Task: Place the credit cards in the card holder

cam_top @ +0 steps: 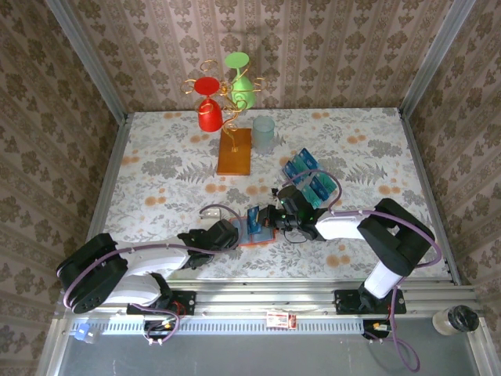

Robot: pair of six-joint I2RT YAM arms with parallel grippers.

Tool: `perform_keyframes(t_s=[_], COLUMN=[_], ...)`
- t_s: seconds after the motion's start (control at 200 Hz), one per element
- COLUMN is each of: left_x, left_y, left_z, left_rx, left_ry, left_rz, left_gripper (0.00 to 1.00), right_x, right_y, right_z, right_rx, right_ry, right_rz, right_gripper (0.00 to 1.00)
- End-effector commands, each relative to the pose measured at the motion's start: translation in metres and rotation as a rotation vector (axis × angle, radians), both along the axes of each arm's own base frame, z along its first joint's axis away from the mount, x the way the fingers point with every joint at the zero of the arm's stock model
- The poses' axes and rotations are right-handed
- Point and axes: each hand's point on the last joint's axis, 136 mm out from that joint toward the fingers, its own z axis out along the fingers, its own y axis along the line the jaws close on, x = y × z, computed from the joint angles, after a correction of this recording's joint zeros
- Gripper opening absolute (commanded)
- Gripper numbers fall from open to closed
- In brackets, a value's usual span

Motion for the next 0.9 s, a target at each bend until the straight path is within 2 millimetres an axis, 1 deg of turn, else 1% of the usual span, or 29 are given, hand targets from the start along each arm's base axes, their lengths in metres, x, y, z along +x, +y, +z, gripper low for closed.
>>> perform_keyframes(t_s=[0.0, 0.22, 0.42, 0.895], left_x=[-0.003, -0.002, -0.002, -0.002], left_y=[0.006, 0.006, 0.005, 0.005], left_z=[-0.003, -0.003, -0.002, -0.003], left_rx=[0.027, 0.025, 0.024, 0.022], left_ry=[0.006, 0.005, 0.004, 0.004], left_rz=[0.012, 0.013, 0.011, 0.012], left_gripper=[1.0, 1.0, 1.0, 1.0], right_x=[-0.004, -0.009, -0.012, -0.021], right_y=[-0.001, 0.0, 0.005, 0.0], right_z=[-0.008, -0.012, -0.014, -0.021], right_rx=[-0.001, 0.012, 0.024, 0.008], right_ry=[0.012, 0.026, 0.035, 0.048], right_rz=[-0.011, -0.003, 0.014, 0.011], right_gripper=[0.0, 0.0, 0.0, 0.0])
